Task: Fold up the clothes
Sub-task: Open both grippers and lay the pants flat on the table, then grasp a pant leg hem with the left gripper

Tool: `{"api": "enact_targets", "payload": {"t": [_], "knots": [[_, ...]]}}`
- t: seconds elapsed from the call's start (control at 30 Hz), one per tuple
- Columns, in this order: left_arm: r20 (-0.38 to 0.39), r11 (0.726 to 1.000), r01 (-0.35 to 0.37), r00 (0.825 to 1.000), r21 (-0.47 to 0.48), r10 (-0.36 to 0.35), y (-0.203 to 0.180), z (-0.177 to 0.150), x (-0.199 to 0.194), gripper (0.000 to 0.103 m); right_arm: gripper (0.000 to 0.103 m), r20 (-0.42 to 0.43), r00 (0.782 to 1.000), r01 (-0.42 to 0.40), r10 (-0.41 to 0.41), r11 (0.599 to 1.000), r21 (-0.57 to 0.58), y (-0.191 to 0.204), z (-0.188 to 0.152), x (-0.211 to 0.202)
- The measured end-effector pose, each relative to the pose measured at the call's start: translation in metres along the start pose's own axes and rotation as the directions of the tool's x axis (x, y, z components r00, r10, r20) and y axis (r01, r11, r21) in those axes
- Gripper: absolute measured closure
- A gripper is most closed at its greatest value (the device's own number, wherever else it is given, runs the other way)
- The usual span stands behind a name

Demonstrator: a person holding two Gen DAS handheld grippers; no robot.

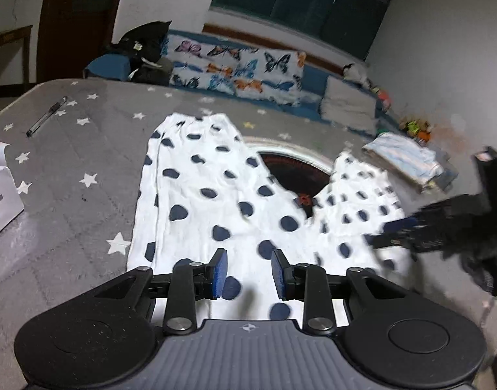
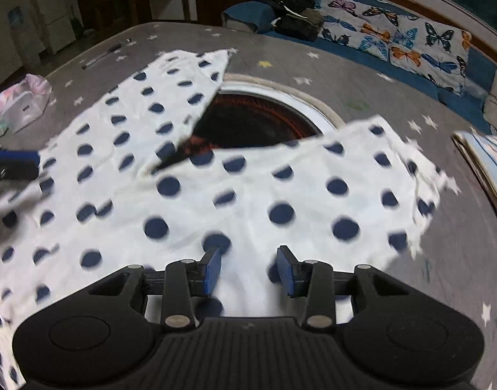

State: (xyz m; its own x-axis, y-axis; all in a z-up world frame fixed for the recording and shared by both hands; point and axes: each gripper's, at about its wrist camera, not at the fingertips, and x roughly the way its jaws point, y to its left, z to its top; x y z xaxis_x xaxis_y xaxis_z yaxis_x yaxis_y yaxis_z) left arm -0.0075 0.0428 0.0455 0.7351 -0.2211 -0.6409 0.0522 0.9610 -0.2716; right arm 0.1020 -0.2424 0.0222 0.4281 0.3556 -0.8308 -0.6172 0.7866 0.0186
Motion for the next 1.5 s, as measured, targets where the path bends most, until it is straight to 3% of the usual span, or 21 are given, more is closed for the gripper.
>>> {"api": "enact_targets", "payload": {"t": [0.23,0.47,0.7,1.03,1.23,1.5], "knots": [[-0.040,0.998,-0.069,0.997,0.009,0.069,0.009,-0.008,0.016,0.072,0.063,0.027,1.000,0.011,-0.011,0.999,0.030,-0.013,-0.029,-0.015],[-0.031,0.994,-0.109,0.994,-0.003,0.109,0.018,-0.012,0.009,0.072,0.060,0.060,0.996,0.070,-0.069,0.998,-0.003,-0.010,-0.044,-0.032],[-0.004,0.997,-0.061,0.998,0.046,0.062,-0.004,-0.020,-0.010,0.072,0.060,0.113,0.993,-0.013,0.026,0.993,-0.114,0.027,-0.047,-0.057],[-0.012,0.992,0.031,0.999,0.123,-0.030,-0.036,-0.057,-0.038,0.070,0.059,0.069,0.985,-0.130,0.160,0.938,-0.320,0.096,-0.082,-0.073],[-0.035,0.984,0.067,0.997,0.163,-0.062,-0.042,-0.086,-0.053,0.070,0.059,0.020,0.989,-0.128,0.149,0.906,-0.404,0.112,-0.110,-0.078],[-0.045,0.980,0.070,0.997,0.185,-0.063,-0.047,-0.104,-0.064,0.070,0.059,-0.008,0.994,-0.101,0.109,0.892,-0.440,0.111,-0.123,-0.088]]}}
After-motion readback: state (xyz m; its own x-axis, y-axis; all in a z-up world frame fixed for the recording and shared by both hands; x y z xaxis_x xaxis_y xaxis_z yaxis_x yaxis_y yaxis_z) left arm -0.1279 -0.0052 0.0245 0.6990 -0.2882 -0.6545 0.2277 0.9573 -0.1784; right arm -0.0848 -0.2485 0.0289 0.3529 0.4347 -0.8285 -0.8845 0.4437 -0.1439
